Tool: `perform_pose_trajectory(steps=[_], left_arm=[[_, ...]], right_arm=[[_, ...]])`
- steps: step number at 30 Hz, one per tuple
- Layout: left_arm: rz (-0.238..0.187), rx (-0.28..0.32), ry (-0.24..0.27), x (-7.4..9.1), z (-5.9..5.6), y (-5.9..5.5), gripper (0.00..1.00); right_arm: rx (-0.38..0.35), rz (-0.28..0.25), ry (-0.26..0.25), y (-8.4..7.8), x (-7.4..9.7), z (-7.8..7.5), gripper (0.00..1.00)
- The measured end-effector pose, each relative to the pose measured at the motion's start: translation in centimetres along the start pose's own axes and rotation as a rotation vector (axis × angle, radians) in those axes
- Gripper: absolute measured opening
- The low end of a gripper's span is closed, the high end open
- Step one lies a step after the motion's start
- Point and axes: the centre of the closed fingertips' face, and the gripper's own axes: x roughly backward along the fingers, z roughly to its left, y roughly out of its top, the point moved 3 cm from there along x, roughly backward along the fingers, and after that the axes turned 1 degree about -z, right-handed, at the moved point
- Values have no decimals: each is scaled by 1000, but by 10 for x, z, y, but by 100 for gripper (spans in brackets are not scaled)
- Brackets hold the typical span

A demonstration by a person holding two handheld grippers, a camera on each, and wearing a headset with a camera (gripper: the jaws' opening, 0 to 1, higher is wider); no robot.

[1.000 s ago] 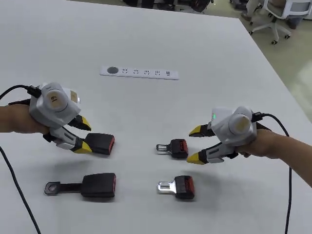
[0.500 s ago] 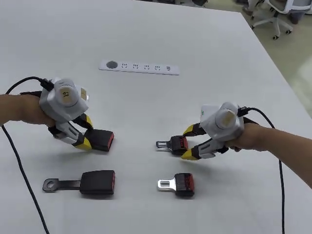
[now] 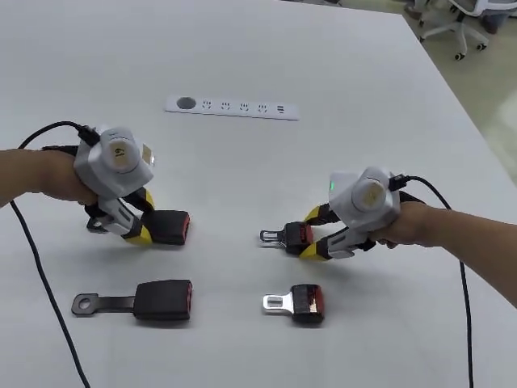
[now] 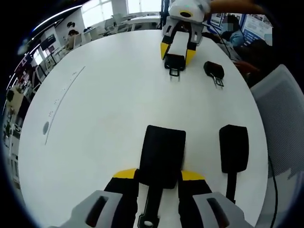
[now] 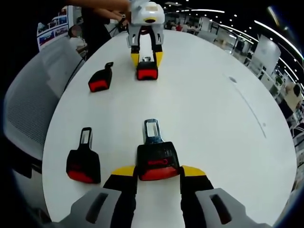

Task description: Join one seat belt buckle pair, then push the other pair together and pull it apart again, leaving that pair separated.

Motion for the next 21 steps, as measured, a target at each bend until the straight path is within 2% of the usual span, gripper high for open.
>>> perform_pose_trajectory(steps=[6, 9, 21], left_arm=[[3, 43, 6, -1, 1, -1, 32], [11, 26, 4, -2, 2, -2, 32], [16, 35, 10, -3, 2, -4, 32]], right_arm=[[-7, -9, 4, 2, -2, 1, 31], [-12, -8, 2, 1, -3, 0, 31], [-15, 9, -7, 5, -3, 2, 30]])
